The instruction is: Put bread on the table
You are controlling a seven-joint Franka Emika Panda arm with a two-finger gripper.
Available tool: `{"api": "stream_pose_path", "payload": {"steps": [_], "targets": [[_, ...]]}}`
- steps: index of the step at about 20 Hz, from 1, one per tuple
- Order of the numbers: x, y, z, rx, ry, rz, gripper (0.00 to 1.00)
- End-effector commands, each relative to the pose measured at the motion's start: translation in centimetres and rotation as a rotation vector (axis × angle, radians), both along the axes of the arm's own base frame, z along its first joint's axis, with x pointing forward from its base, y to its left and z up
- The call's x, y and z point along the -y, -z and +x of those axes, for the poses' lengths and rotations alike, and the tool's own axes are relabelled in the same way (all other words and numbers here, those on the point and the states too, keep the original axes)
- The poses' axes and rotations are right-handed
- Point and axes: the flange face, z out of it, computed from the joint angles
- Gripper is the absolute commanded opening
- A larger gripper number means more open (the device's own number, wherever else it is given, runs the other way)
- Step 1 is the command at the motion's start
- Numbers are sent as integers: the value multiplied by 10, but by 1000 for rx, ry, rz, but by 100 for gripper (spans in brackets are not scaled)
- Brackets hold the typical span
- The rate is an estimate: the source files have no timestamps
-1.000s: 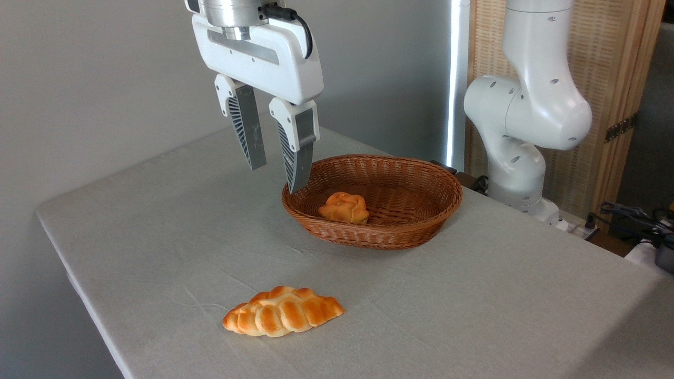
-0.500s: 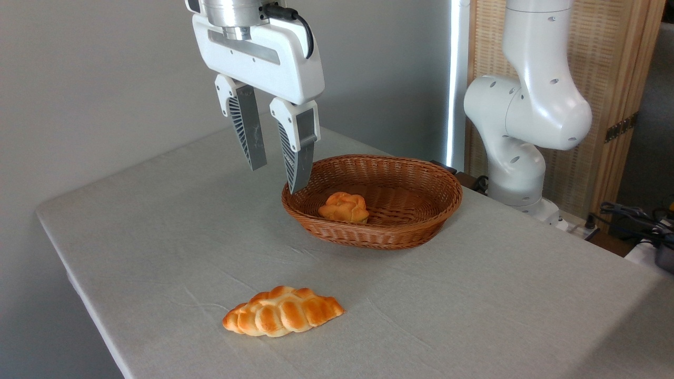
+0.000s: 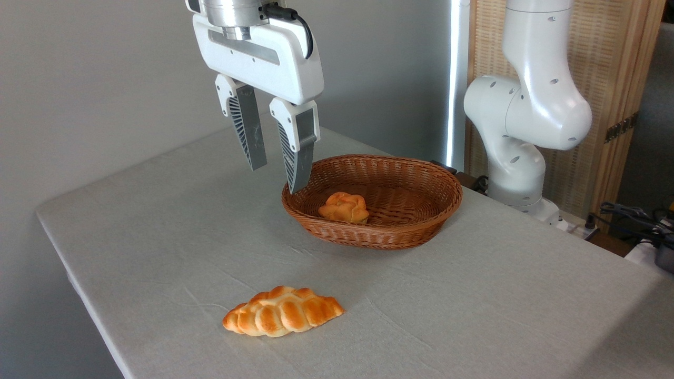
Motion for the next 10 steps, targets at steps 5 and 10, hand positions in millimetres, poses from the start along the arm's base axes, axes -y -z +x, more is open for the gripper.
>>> {"api": "stream_pose_path", "payload": {"steps": [5, 10], "targets": [[1, 3, -24, -33, 17, -10, 100], [12, 20, -57, -67, 40, -6, 100]]}}
